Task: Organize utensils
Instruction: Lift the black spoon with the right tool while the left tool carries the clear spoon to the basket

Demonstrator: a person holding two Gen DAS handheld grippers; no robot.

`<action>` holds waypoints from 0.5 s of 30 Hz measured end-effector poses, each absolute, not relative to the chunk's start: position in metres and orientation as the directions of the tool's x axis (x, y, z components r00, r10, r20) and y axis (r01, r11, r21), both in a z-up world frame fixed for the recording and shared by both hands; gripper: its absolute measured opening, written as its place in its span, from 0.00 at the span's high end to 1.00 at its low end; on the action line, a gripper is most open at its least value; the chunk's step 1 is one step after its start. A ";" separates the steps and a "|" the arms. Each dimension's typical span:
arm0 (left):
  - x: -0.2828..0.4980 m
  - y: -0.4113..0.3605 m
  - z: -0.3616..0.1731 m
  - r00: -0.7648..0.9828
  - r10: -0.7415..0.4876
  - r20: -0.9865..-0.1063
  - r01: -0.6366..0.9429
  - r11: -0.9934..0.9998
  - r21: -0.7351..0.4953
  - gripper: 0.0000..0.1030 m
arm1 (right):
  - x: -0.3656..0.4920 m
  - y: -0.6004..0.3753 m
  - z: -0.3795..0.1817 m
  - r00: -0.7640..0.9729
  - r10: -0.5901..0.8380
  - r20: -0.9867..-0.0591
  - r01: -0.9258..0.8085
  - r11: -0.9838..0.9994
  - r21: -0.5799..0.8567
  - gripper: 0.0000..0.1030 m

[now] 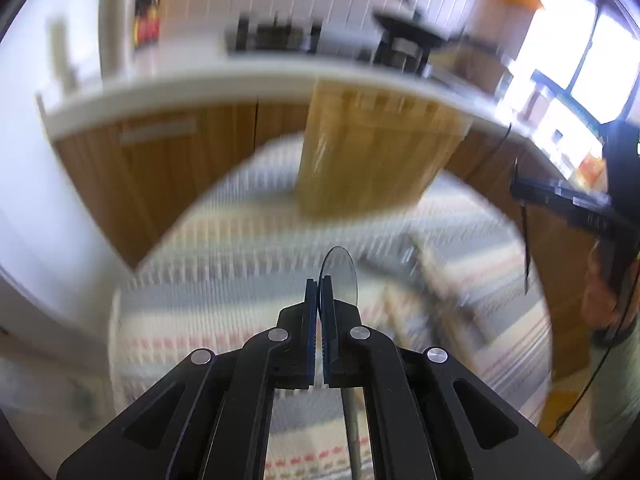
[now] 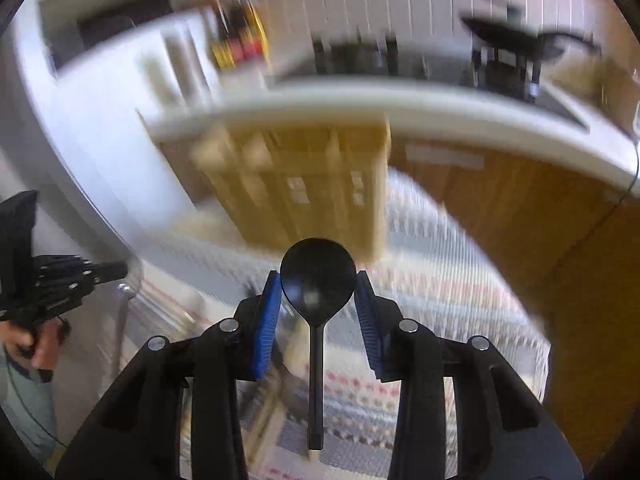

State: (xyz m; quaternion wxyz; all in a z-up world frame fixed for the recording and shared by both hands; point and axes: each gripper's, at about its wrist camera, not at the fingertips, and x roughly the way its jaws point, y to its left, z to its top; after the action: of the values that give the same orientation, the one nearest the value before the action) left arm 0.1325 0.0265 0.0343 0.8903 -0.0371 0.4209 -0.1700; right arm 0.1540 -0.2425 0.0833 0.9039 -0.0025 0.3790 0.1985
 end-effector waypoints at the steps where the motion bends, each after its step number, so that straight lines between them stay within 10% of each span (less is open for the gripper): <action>1: 0.134 0.027 0.045 0.598 -0.339 -0.727 0.279 0.938 -0.208 1.00 | 0.151 -0.243 0.092 0.653 0.374 -0.659 -0.370 0.916 0.154 0.67; 8: 0.142 0.024 0.094 0.724 -0.322 -0.610 0.261 0.947 -0.189 1.00 | 0.126 -0.250 0.141 0.776 0.420 -0.470 -0.400 0.904 0.148 0.67; 15: 0.161 -0.005 0.161 0.915 -0.288 -0.282 0.247 0.954 -0.172 1.00 | 0.164 -0.253 0.171 0.888 0.330 -0.320 -0.301 0.944 0.137 0.67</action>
State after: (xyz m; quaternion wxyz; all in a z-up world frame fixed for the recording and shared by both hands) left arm 0.1612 -0.0053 0.1607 0.9763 -0.0665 0.1539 -0.1371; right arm 0.1640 -0.2533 0.1711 0.9707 0.0418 0.1720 0.1624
